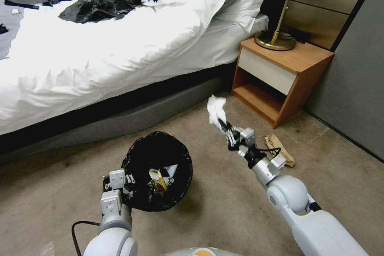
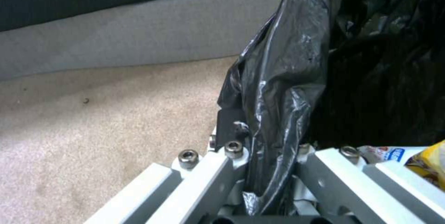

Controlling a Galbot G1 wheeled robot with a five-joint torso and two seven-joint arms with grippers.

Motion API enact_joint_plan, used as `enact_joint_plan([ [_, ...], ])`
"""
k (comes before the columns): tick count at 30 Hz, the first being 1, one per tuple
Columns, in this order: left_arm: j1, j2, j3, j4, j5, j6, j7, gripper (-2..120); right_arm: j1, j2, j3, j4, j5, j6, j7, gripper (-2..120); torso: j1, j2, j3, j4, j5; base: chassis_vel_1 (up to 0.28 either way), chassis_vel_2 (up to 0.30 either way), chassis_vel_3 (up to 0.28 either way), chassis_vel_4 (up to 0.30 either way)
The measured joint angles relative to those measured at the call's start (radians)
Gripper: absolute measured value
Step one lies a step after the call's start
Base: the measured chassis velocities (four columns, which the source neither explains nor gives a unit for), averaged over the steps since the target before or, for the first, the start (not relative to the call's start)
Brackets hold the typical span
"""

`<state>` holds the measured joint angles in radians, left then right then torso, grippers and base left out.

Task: Pick up the trash bin, then pick up the garbage from the floor and place it into the trash bin.

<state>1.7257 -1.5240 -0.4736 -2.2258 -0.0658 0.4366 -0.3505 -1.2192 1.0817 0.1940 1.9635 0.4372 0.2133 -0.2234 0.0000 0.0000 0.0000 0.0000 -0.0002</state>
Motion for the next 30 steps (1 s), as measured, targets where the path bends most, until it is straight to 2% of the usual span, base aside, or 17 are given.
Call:
enact_joint_plan([
  [5,0.000,0.000,0.009,-0.001,0.010,0.000,0.001,1,-0.008,-0.018,-0.065,0.113,-0.025,0.004,-0.027,0,0.000,0.000,0.000,-0.0001,0.0000,0.000,0.000,0.000,0.000],
  [11,-0.003,-0.001,0.013,-0.004,0.014,0.000,0.002,1,0.002,-0.029,-0.145,0.131,-0.087,0.000,-0.036,0,0.000,0.000,0.000,0.0001,0.0002,0.000,0.000,0.000,0.000],
  [17,-0.007,-0.004,0.026,-0.005,0.024,0.000,0.004,1,-0.004,-0.062,-0.250,0.078,-0.184,0.008,-0.044,0,0.000,0.000,0.000,0.0000,0.0002,0.000,0.000,0.000,0.000],
  [30,-0.007,-0.009,0.028,-0.007,0.029,0.000,0.005,1,-0.020,-0.055,-0.331,-0.042,-0.249,0.038,-0.048,0,0.000,0.000,0.000,0.0000,0.0002,0.000,0.000,0.000,0.000],
])
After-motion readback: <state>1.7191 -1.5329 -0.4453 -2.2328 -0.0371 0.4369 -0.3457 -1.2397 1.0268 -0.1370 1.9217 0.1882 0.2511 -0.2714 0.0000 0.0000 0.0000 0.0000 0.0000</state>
